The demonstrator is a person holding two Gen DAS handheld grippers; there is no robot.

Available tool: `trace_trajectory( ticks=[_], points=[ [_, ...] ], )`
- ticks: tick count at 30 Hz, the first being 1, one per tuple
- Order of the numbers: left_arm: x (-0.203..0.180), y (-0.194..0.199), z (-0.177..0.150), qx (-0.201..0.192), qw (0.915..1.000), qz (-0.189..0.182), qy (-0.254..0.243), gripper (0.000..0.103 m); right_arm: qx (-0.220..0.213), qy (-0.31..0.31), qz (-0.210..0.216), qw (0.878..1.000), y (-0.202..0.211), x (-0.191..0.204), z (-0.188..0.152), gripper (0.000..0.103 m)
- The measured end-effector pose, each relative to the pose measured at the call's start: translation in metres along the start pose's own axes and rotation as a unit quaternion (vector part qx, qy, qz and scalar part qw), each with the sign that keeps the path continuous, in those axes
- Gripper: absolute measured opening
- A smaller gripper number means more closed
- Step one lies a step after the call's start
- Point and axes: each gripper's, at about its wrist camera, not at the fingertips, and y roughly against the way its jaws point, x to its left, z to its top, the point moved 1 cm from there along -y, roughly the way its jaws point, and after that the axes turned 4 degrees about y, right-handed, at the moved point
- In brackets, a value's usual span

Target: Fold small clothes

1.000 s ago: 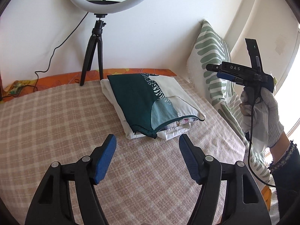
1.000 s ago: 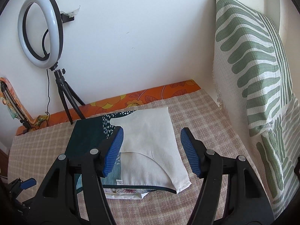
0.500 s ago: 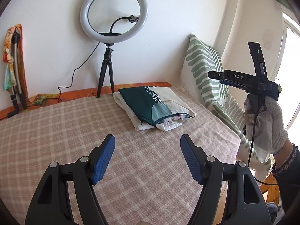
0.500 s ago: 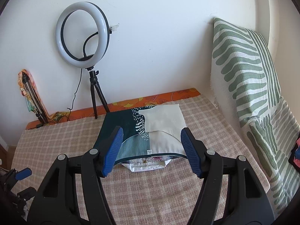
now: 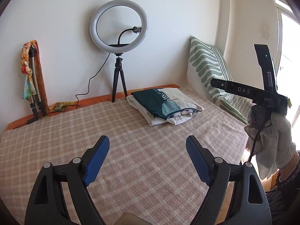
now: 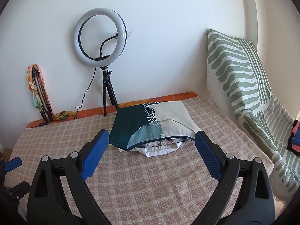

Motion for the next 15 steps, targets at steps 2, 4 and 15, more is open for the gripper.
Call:
trace_trajectory(
  ticks=[2,4,15],
  points=[
    [-0.001,0.004,0.000,-0.010,0.9999,0.010,-0.002,0.088,-0.011,-0.008,0.005,1.000,0.006,0.003,-0.005,0.103],
    [-0.001,0.007,-0.001,-0.019,0.9997,0.015,-0.002,0.088,-0.022,-0.016,-0.005,1.000,0.009,0.005,-0.009,0.103],
    [-0.001,-0.003,-0.025,0.020,0.9986,0.048,-0.009,0.088,-0.036,-0.046,-0.006,0.998,0.013,-0.001,-0.030,0.103]
  ],
)
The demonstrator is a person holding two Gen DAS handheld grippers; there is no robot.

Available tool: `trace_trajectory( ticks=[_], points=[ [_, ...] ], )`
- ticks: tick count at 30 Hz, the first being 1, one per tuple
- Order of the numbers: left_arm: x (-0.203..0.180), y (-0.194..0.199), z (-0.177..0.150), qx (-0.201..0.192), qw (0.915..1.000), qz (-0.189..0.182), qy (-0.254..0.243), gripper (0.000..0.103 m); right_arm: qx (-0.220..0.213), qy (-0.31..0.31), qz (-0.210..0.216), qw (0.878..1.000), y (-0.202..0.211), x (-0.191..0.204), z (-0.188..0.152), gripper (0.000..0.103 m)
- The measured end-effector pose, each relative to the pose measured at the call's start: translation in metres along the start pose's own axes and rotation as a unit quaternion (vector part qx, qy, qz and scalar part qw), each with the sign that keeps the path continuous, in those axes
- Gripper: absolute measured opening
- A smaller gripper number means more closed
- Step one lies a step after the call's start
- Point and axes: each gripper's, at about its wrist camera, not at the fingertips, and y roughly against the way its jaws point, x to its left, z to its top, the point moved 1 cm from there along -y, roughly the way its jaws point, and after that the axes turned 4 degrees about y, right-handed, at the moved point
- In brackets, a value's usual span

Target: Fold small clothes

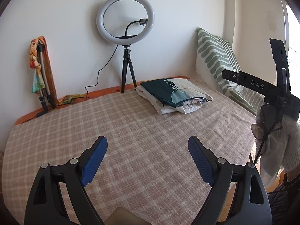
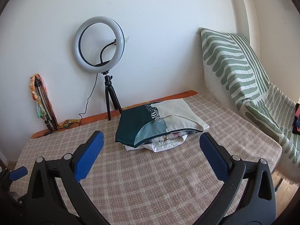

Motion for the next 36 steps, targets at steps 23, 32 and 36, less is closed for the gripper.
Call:
trace_trajectory(
  ticks=[23,32,36],
  points=[
    [0.0009,-0.0088,-0.0067,0.013,0.9999,0.006,-0.006,0.088,0.002,0.010,-0.005,1.000,-0.0068,0.0005,-0.0028,0.103],
    [-0.0001,-0.0073,-0.0069,0.014,0.9999,0.004,-0.007,0.088,0.003,0.011,-0.002,1.000,-0.0079,0.0023,-0.0040,0.103],
    [-0.0017,-0.0074,-0.0069,0.014,0.9998,0.004,-0.009,0.088,0.003,0.011,-0.002,1.000,-0.0082,0.0021,-0.0041,0.103]
  ],
)
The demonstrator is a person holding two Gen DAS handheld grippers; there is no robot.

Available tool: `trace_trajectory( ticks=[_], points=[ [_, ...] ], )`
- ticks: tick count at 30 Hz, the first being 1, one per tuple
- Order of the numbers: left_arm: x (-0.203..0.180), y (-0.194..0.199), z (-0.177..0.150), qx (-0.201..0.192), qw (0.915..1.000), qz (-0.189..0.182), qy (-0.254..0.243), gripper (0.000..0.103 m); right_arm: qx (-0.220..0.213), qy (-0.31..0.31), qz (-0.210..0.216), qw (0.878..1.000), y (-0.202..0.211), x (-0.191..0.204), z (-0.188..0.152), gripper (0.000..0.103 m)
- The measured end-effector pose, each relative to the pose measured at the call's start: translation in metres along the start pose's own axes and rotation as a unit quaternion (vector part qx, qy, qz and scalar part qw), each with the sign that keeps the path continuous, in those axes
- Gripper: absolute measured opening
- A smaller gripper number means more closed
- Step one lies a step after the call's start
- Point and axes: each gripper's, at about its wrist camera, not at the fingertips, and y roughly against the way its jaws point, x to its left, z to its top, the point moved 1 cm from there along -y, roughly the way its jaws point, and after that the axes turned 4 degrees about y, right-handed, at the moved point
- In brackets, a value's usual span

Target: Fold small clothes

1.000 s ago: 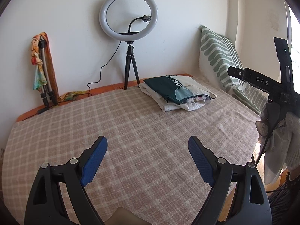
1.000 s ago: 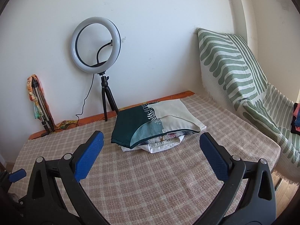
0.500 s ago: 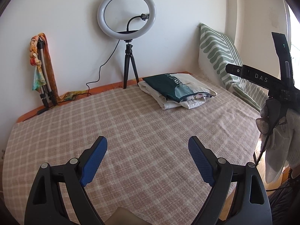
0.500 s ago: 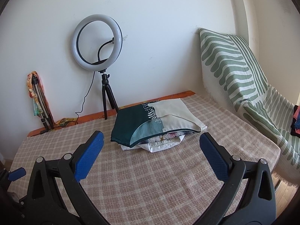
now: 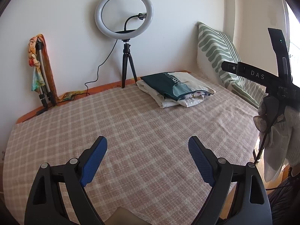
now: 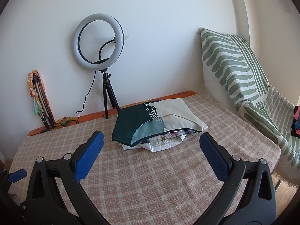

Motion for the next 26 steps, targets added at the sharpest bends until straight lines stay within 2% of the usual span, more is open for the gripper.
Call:
trace_trajectory(
  ticks=[19,21,23,26],
  points=[
    [0.002,0.001,0.000,-0.004,0.9999,0.015,-0.005,0.089,0.013,-0.004,0.010,1.000,-0.009,0.000,-0.005,0.103],
    [0.003,0.001,-0.001,-0.006,0.9998,0.018,-0.005,0.090,0.015,-0.004,0.012,1.000,-0.011,-0.001,-0.005,0.103],
    [0.004,0.002,0.000,-0.008,0.9997,0.021,-0.002,0.098,0.016,-0.002,0.014,1.000,-0.013,-0.001,-0.005,0.103],
    [0.007,0.003,0.000,-0.011,0.9998,0.019,0.003,0.099,0.016,-0.002,0.012,1.000,-0.012,0.000,-0.006,0.103]
  ],
)
